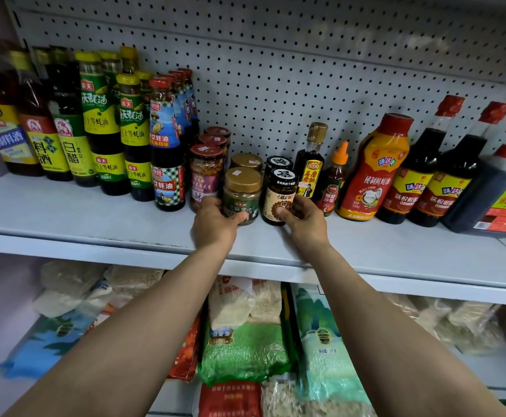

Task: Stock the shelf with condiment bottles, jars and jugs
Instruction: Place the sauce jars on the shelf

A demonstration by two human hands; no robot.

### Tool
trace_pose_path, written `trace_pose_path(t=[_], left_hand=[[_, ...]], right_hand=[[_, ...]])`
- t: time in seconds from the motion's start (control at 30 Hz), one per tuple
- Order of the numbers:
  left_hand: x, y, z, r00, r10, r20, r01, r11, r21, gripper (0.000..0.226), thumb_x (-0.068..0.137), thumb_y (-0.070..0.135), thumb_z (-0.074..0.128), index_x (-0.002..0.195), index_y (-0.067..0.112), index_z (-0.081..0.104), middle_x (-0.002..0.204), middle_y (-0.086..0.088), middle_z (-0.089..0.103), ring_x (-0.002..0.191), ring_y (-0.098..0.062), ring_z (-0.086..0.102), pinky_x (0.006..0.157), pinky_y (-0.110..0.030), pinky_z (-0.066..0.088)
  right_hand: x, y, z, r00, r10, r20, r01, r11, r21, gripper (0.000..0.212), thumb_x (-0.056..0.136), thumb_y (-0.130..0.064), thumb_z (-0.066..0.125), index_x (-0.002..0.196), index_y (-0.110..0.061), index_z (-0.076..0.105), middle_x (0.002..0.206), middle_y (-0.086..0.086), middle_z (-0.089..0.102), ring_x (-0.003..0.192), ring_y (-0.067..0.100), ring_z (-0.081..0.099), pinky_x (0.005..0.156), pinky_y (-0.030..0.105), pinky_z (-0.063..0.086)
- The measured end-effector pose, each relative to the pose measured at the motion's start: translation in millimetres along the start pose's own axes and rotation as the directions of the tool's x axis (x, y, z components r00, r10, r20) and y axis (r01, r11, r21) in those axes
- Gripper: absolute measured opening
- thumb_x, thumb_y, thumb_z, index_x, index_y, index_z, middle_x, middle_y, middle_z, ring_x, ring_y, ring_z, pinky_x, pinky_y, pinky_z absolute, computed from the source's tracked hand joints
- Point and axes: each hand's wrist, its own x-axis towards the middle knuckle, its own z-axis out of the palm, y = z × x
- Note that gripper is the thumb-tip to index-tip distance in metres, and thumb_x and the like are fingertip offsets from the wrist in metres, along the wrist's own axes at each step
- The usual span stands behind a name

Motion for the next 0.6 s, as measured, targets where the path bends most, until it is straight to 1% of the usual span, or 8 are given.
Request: trace_pose_path(t=[0.1, 0.2, 0.27, 0.33, 0.43, 0.6], left_hand=[[0.0, 3.0, 2.0, 0.999, -0.001, -0.034, 0.002, 1.000, 0.014, 0.048, 0.067, 0.046, 0.085, 0.099, 0.027, 0.056, 0.100, 0.003, 0.070, 0.089, -0.022, 0.067, 0.082, -0.042, 0.055], [0.8, 5.9, 3.4, 0.998, -0.027, -0.065, 0.029, 0.999, 0.034, 0.048, 0.066, 0.048, 0.085, 0.093, 0.024, 0.054, 0.091, 0.003, 0.069, 0.083, -0.022, 0.066, 0.077, -0.039, 0.055], [1.9, 8.2, 3.9, 0.995, -0.046, -0.083, 0.050, 0.998, 0.042, 0.046, 0.066, 0.050, 0.085, 0.087, 0.024, 0.054, 0.083, 0.005, 0.064, 0.078, -0.022, 0.063, 0.072, -0.034, 0.051], [3.9, 10.0, 4.9, 0.996, -0.055, -0.072, 0.059, 0.997, 0.057, 0.042, 0.067, 0.053, 0.083, 0.080, 0.024, 0.056, 0.076, 0.007, 0.060, 0.075, -0.022, 0.062, 0.072, -0.034, 0.050], [7.2, 10.2, 8.1, 0.998, -0.049, -0.039, 0.051, 0.997, 0.058, 0.037, 0.070, 0.054, 0.080, 0.069, 0.022, 0.061, 0.073, 0.005, 0.068, 0.073, -0.023, 0.065, 0.076, -0.038, 0.055], [7.0, 11.5, 9.8, 0.999, -0.043, -0.031, 0.045, 0.997, 0.057, 0.035, 0.074, 0.053, 0.078, 0.069, 0.021, 0.065, 0.075, 0.001, 0.070, 0.074, -0.025, 0.066, 0.076, -0.040, 0.056]], right_hand=[[0.5, -0.9, 1.7, 1.000, 0.002, -0.019, -0.002, 1.000, -0.019, 0.058, 0.084, -0.018, 0.078, 0.137, -0.011, 0.055, 0.128, 0.005, 0.066, 0.116, 0.017, 0.062, 0.105, 0.039, 0.048], [0.7, -2.4, 1.7, 0.999, 0.004, -0.049, -0.008, 0.997, -0.071, 0.050, 0.082, -0.023, 0.080, 0.128, -0.013, 0.062, 0.119, 0.002, 0.070, 0.102, 0.011, 0.064, 0.093, 0.026, 0.049], [2.0, -3.2, 1.2, 0.997, 0.023, -0.077, -0.031, 0.994, -0.104, 0.046, 0.081, -0.028, 0.081, 0.122, -0.013, 0.066, 0.113, 0.002, 0.072, 0.097, 0.012, 0.066, 0.087, 0.023, 0.047], [4.4, -3.0, 0.6, 0.993, 0.044, -0.111, -0.059, 0.990, -0.132, 0.044, 0.078, -0.033, 0.083, 0.116, -0.014, 0.069, 0.107, 0.000, 0.073, 0.095, 0.013, 0.066, 0.085, 0.023, 0.047], [9.0, -0.7, 1.5, 0.984, 0.074, -0.160, -0.099, 0.983, -0.157, 0.044, 0.074, -0.038, 0.085, 0.109, -0.016, 0.070, 0.101, -0.002, 0.073, 0.093, 0.014, 0.066, 0.084, 0.024, 0.049], [16.9, 5.1, 6.5, 0.974, 0.073, -0.213, -0.113, 0.977, -0.180, 0.042, 0.071, -0.046, 0.086, 0.099, -0.019, 0.069, 0.091, -0.005, 0.073, 0.088, 0.014, 0.068, 0.087, 0.031, 0.055]])
